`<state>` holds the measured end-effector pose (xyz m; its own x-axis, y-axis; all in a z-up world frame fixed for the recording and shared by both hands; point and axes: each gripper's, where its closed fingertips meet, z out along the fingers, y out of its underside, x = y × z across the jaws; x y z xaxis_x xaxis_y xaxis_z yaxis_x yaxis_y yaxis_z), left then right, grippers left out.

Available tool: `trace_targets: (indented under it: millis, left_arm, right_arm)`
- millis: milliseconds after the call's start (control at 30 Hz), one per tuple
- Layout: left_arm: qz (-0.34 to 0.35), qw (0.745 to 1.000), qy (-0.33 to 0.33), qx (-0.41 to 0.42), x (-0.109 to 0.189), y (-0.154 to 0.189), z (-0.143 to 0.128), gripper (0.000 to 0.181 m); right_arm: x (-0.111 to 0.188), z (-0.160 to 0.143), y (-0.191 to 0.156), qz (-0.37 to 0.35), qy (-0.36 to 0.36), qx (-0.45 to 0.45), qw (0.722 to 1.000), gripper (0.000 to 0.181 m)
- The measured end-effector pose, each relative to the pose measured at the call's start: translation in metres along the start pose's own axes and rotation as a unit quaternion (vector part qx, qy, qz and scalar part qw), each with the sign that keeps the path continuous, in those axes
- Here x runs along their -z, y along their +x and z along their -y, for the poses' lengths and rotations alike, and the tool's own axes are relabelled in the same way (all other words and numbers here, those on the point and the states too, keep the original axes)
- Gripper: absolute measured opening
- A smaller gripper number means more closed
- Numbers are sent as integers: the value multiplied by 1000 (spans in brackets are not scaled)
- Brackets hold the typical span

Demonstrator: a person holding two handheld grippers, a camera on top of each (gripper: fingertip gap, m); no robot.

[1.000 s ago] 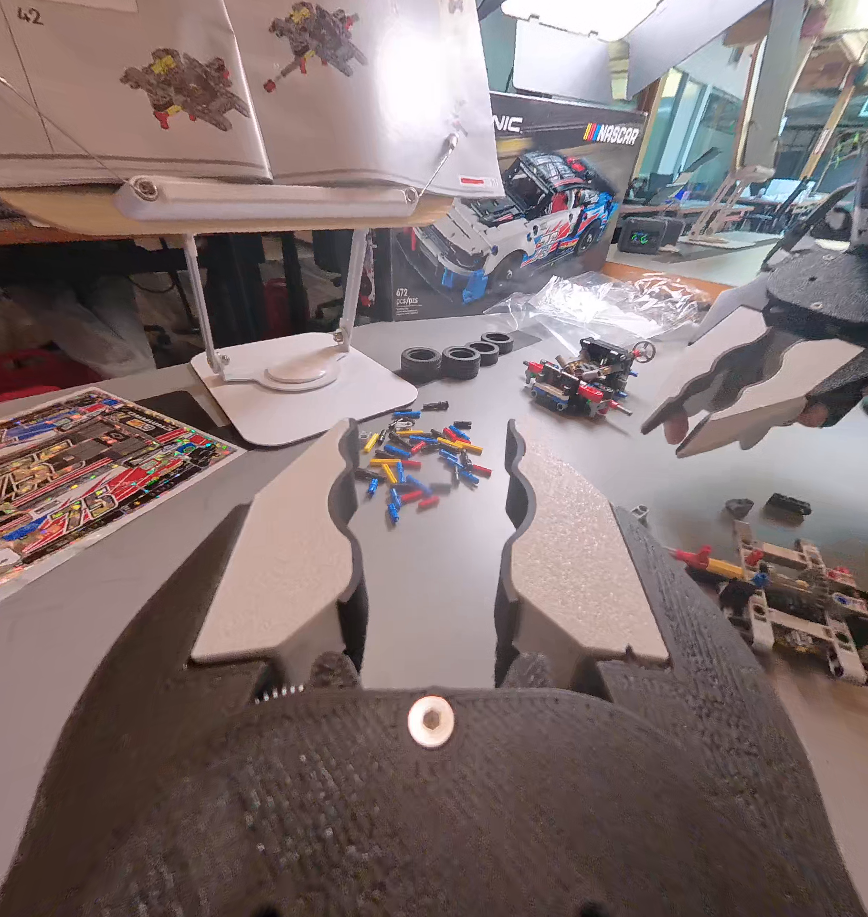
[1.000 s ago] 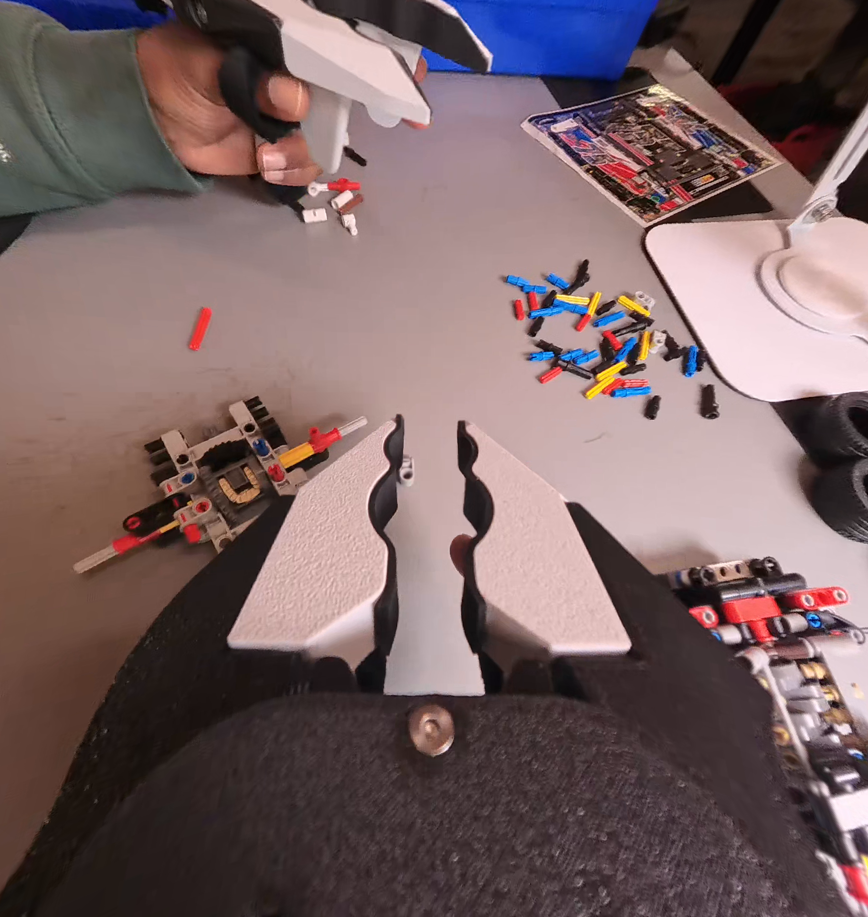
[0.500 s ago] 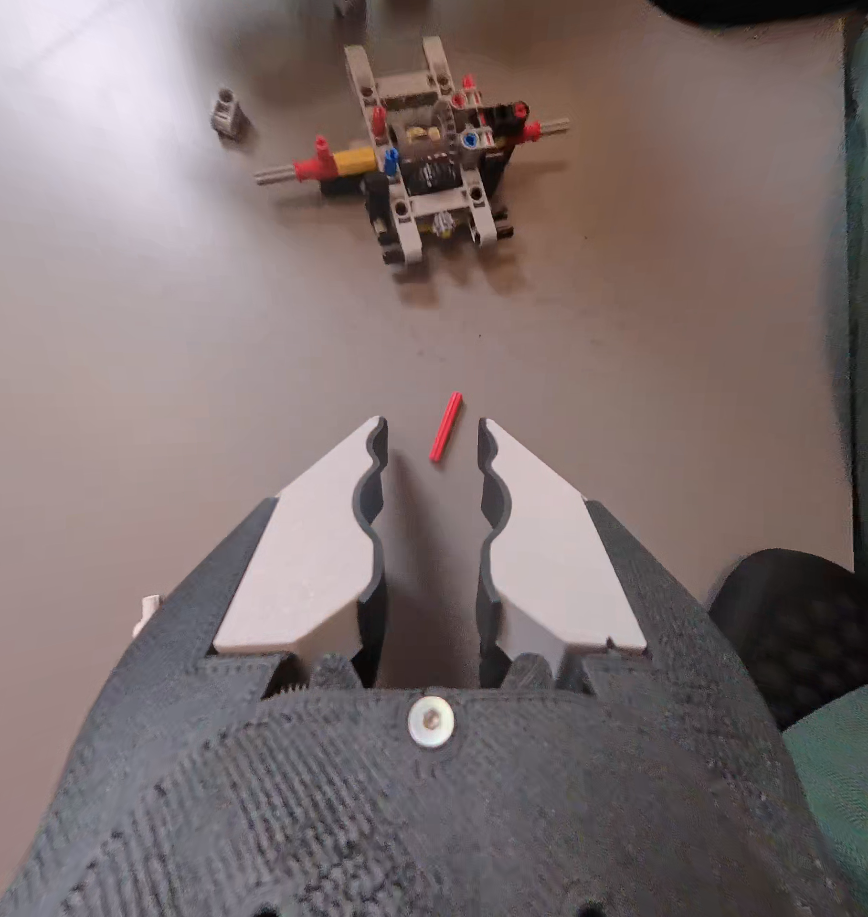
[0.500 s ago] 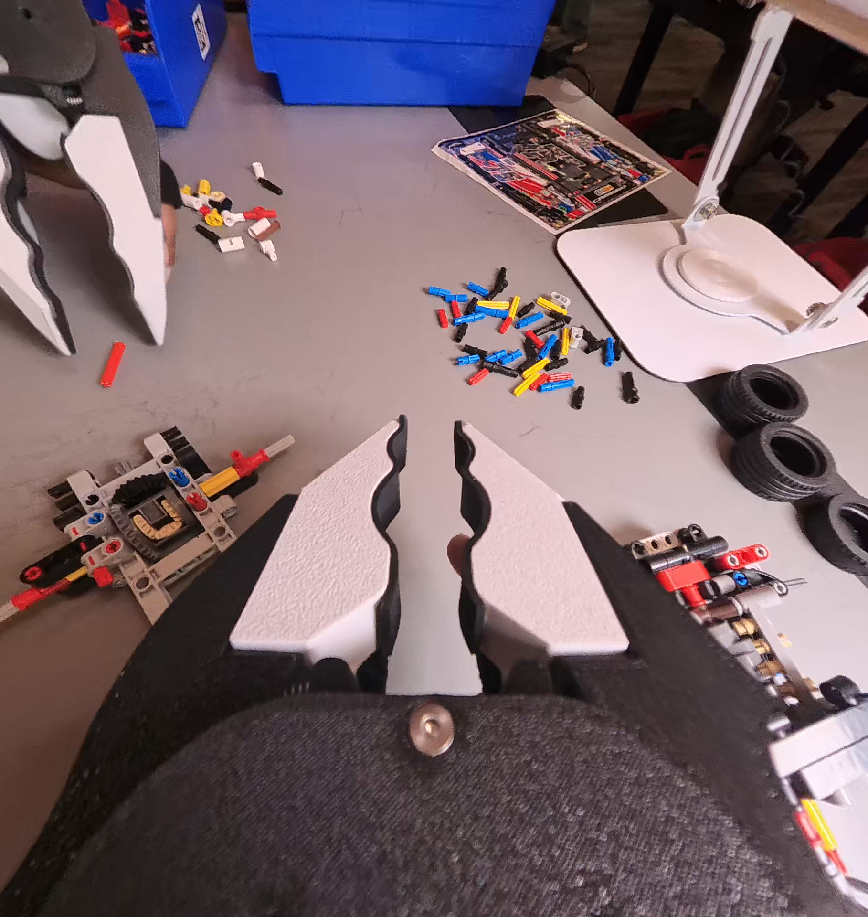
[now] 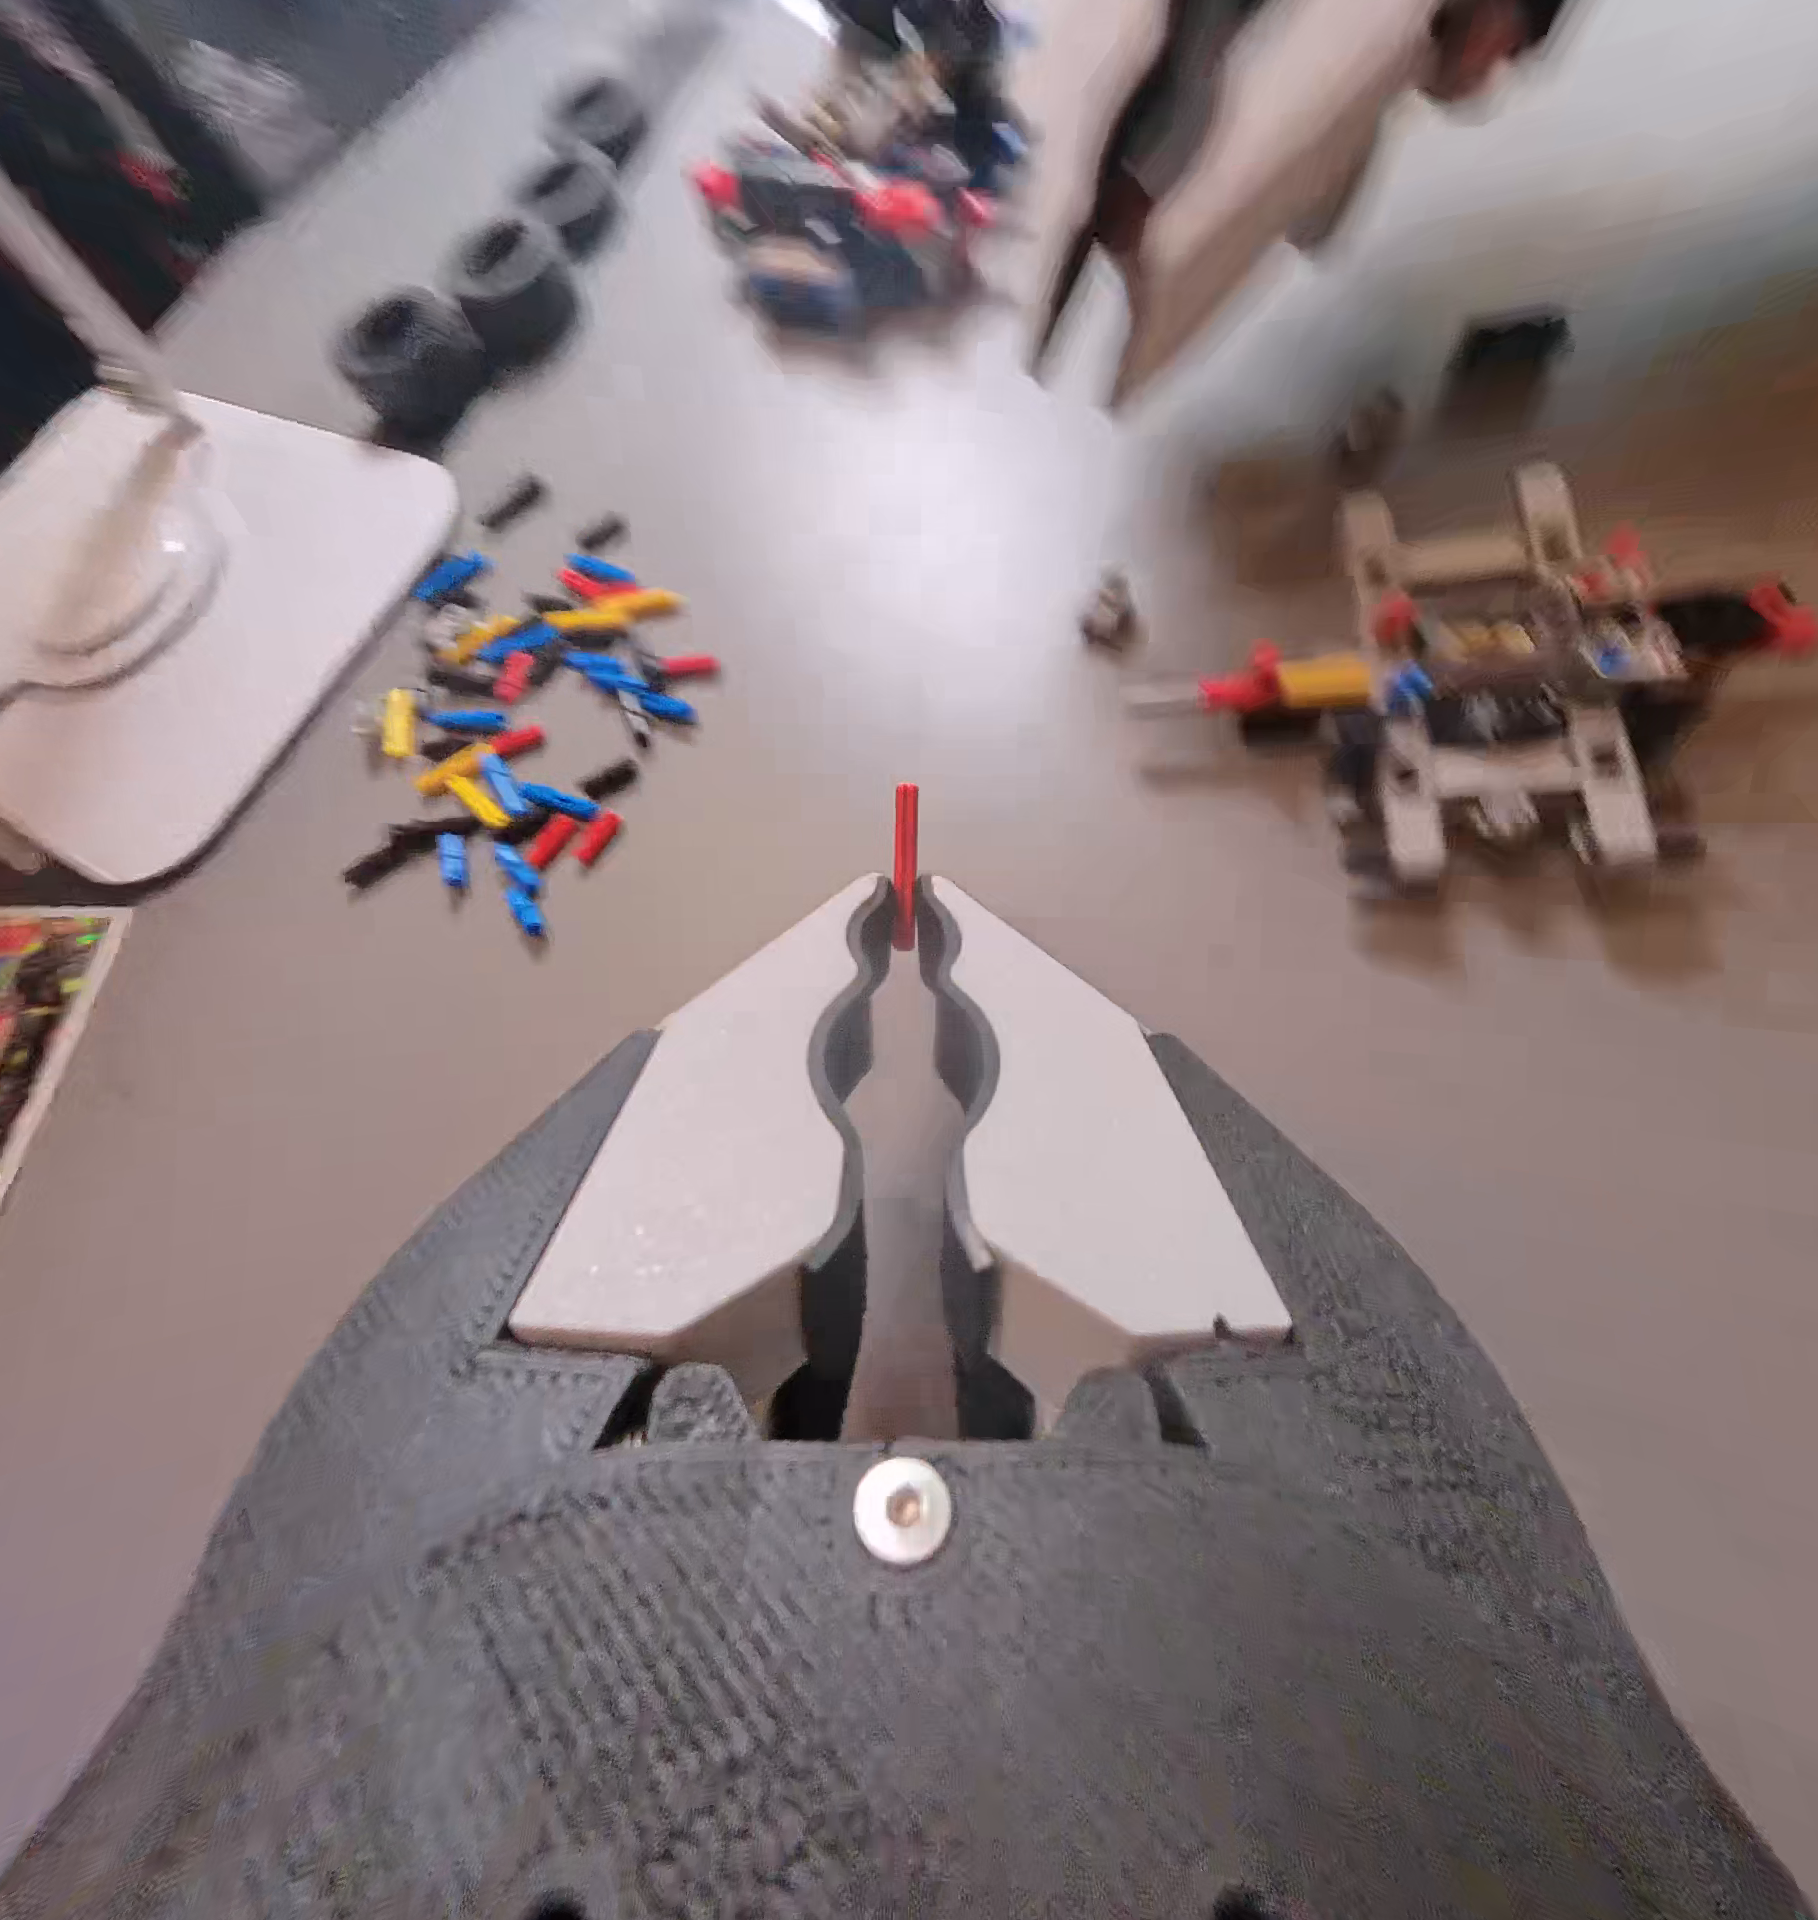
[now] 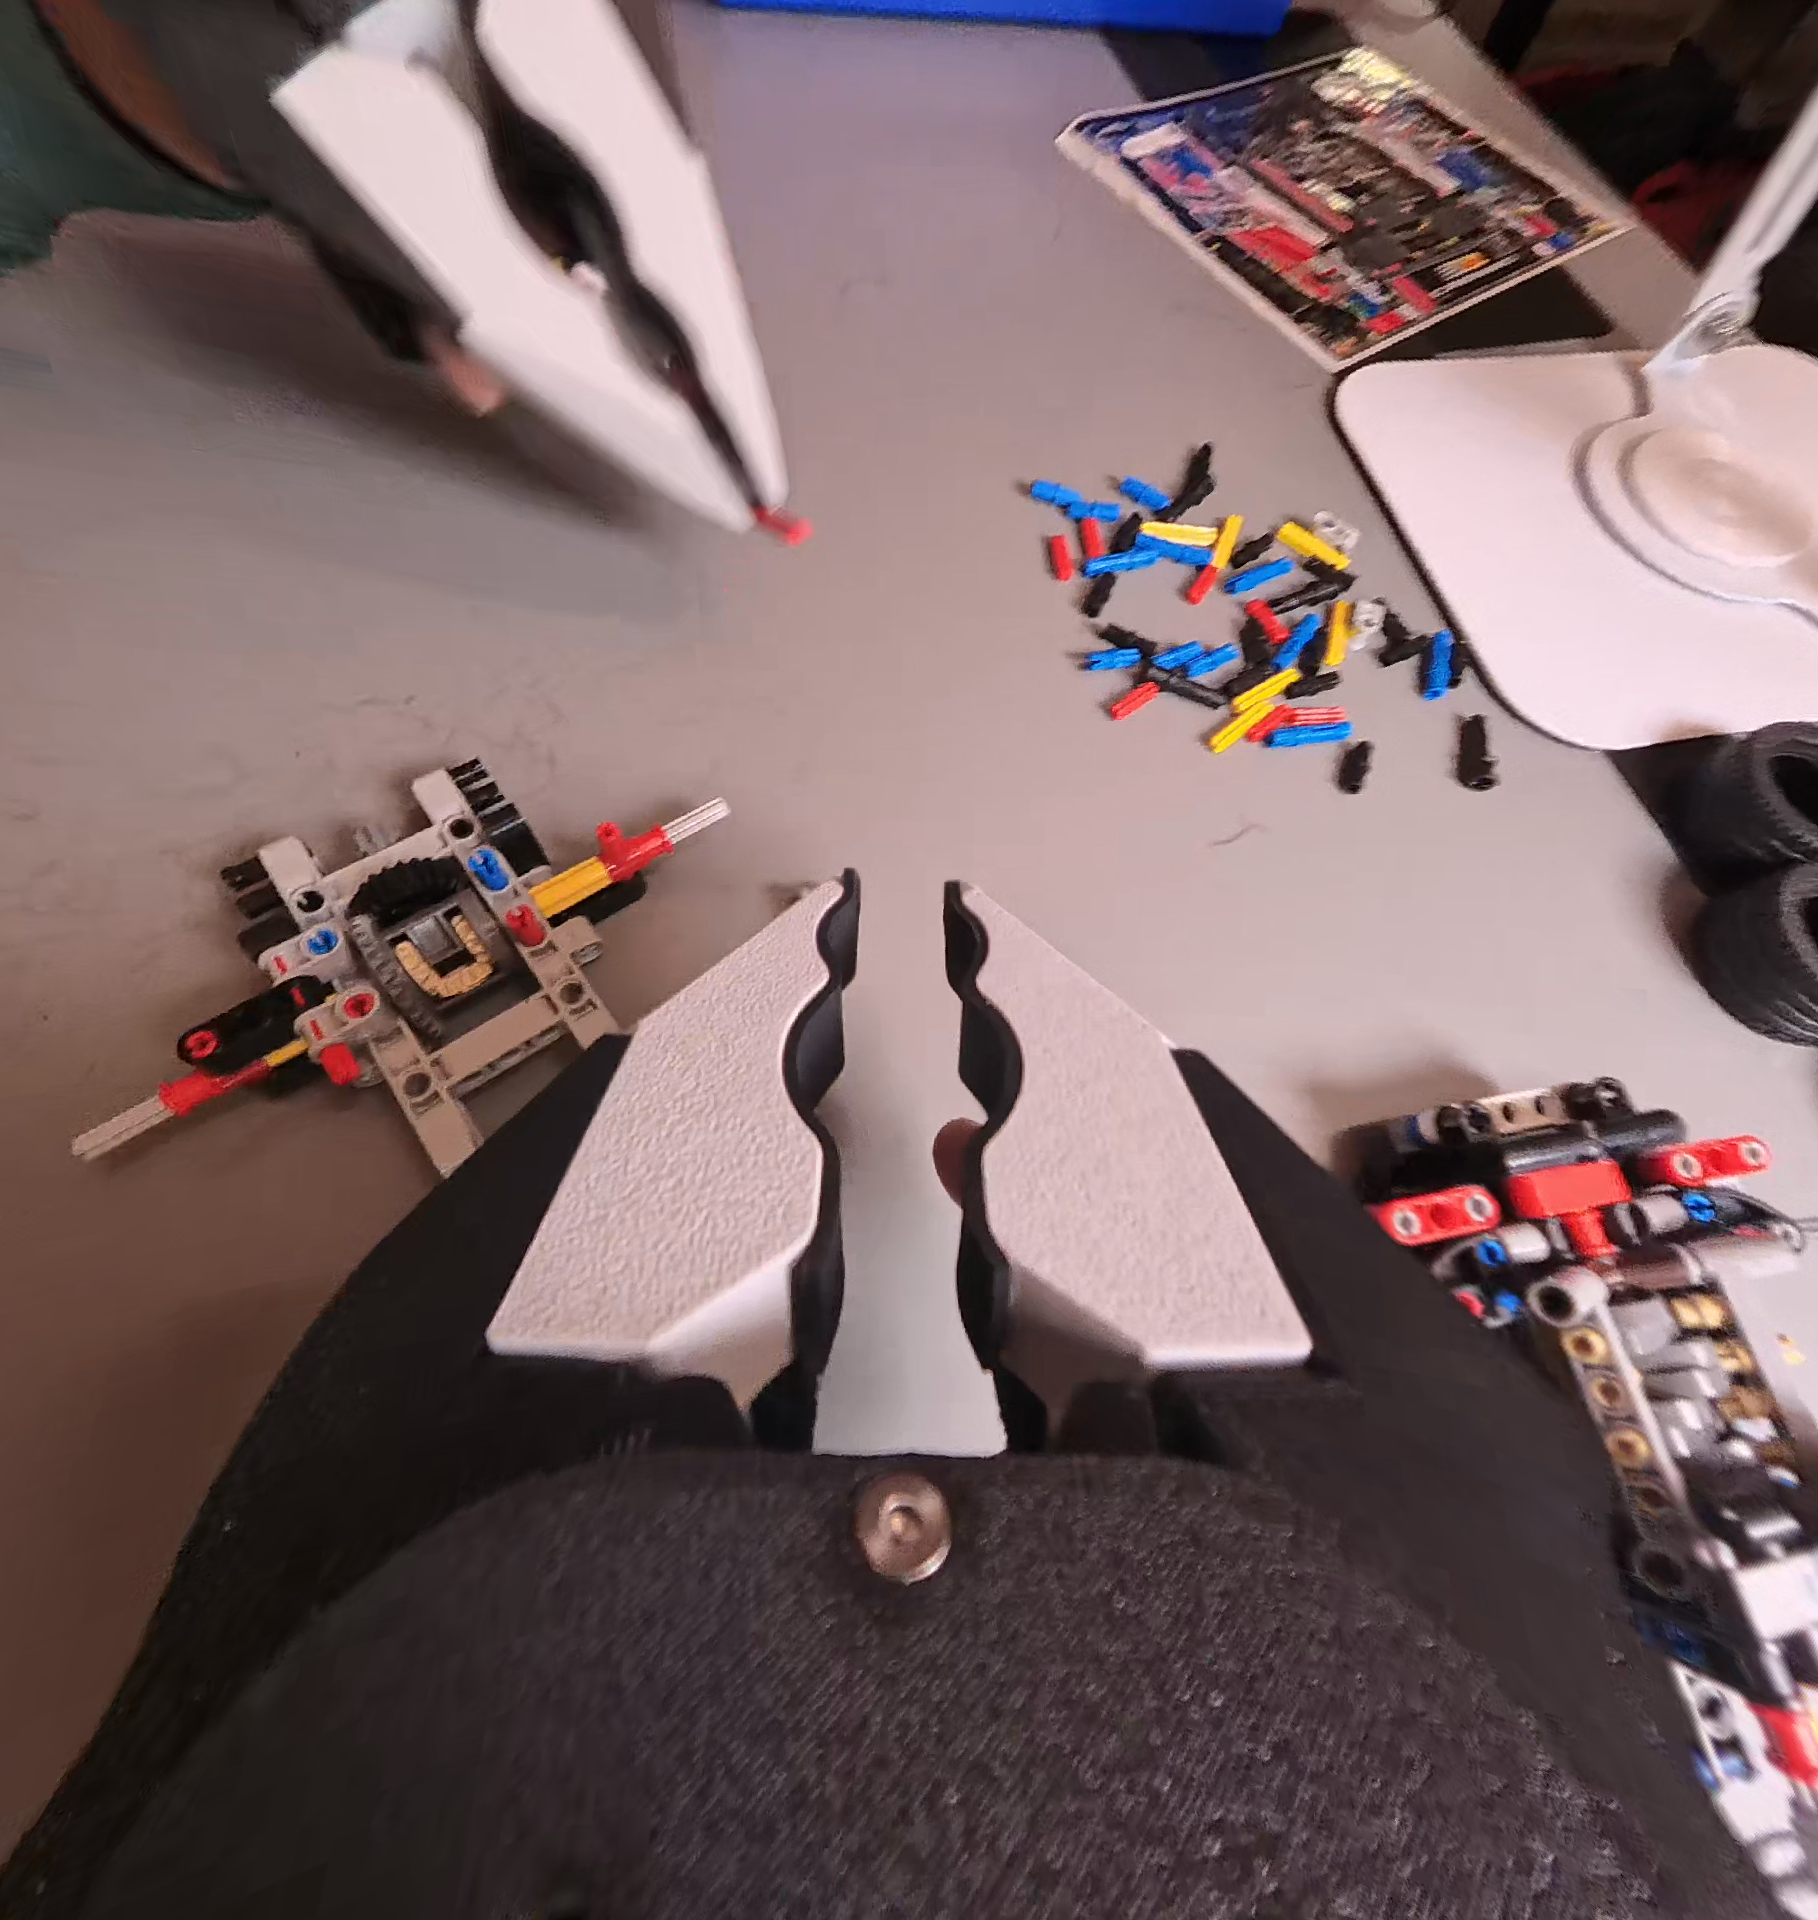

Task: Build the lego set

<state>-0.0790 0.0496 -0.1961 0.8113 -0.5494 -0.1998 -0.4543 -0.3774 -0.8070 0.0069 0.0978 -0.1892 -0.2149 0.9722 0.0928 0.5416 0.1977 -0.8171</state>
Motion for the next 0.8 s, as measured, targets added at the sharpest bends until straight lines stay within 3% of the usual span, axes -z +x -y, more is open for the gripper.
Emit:
trace_targets:
  millis: [167, 300, 400, 467, 533, 633, 733, 800]
  left_arm:
    - [14, 991, 111, 76, -6, -20, 35, 2]
    - [-21, 987, 130, 93, -14, -19, 52, 2]
    - [-33, 985, 137, 96, -17, -23, 61, 2]
    - [-42, 985, 135, 98, -17, -23, 60, 2]
    - [-53, 983, 140, 103, -15, -19, 59, 2]
    - [-70, 976, 163, 130, -9, -9, 59, 2]
    - [-72, 969, 177, 158, -7, -1, 61, 2]
    - [-76, 968, 181, 158, -6, 7, 67, 2]
  right_arm:
    - [-13, -12, -15, 21, -56, 27, 998, 18]
    - [-23, -22, -19, 25, -114, 63, 991, 21]
    - [-31, -25, -16, 23, -134, 82, 987, 6]
    - [-32, -23, -15, 32, -132, 77, 988, 6]
    - [-30, -12, -9, 37, -80, 47, 995, 6]
    - [-7, 26, 8, 37, 72, -48, 996, 6]
    - [25, 60, 22, 60, 222, -162, 960, 6]
    - [37, 69, 22, 95, 277, -219, 931, 6]
